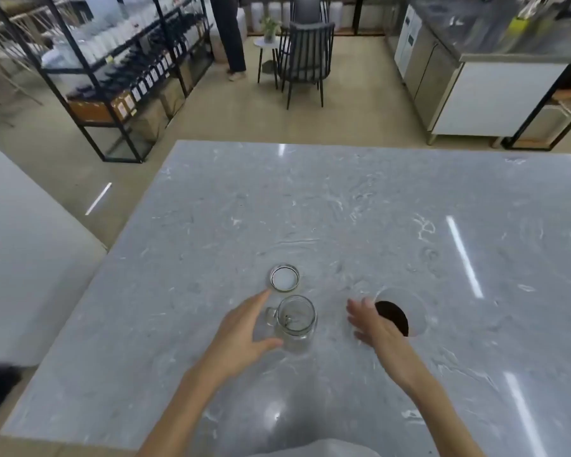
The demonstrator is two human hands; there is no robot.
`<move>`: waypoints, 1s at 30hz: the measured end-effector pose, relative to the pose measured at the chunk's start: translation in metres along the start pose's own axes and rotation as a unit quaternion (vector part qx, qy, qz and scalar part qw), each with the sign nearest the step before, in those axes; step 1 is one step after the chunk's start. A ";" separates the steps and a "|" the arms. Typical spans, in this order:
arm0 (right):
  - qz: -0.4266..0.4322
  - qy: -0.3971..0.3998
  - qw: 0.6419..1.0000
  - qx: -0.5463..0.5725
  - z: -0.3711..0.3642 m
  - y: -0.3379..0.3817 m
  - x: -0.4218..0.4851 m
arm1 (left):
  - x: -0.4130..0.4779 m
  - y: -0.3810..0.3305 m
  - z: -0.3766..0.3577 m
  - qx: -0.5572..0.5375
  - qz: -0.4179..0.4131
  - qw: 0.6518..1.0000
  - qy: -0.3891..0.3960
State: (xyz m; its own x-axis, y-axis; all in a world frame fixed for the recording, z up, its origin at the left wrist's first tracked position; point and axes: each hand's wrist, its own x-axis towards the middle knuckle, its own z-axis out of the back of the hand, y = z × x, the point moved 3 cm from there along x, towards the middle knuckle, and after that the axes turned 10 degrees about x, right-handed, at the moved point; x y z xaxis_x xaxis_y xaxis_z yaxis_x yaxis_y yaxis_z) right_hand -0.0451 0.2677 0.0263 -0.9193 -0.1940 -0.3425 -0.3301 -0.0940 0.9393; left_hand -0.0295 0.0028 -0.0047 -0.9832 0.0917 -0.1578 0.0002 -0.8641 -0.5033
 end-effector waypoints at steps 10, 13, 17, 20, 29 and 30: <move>-0.136 0.093 0.979 0.118 -0.051 -0.033 -0.002 | 0.004 -0.014 -0.030 -0.046 0.003 0.999 -0.027; -0.135 0.084 0.980 0.121 -0.047 -0.033 0.002 | 0.004 -0.016 -0.035 -0.032 0.001 0.999 -0.035; -0.125 0.080 0.982 0.116 -0.045 -0.032 0.002 | 0.004 -0.017 -0.038 -0.025 0.008 0.999 -0.045; -0.114 0.078 0.985 0.107 -0.047 -0.036 0.001 | 0.004 -0.017 -0.041 -0.025 0.005 0.999 -0.047; -0.084 0.061 0.993 0.062 -0.041 -0.037 0.000 | 0.007 -0.011 -0.046 -0.036 -0.017 0.999 -0.037; -0.072 0.056 0.994 0.054 -0.039 -0.036 -0.001 | 0.007 -0.010 -0.045 -0.038 -0.021 0.999 -0.033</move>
State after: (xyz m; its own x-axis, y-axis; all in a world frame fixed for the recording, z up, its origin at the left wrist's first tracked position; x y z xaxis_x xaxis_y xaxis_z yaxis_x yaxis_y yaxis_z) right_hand -0.0240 0.2333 -0.0077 -0.8330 -0.2942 -0.4687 -0.4835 -0.0249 0.8750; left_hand -0.0278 0.0348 -0.0390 -0.9926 0.0916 -0.0802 -0.0294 -0.8197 -0.5720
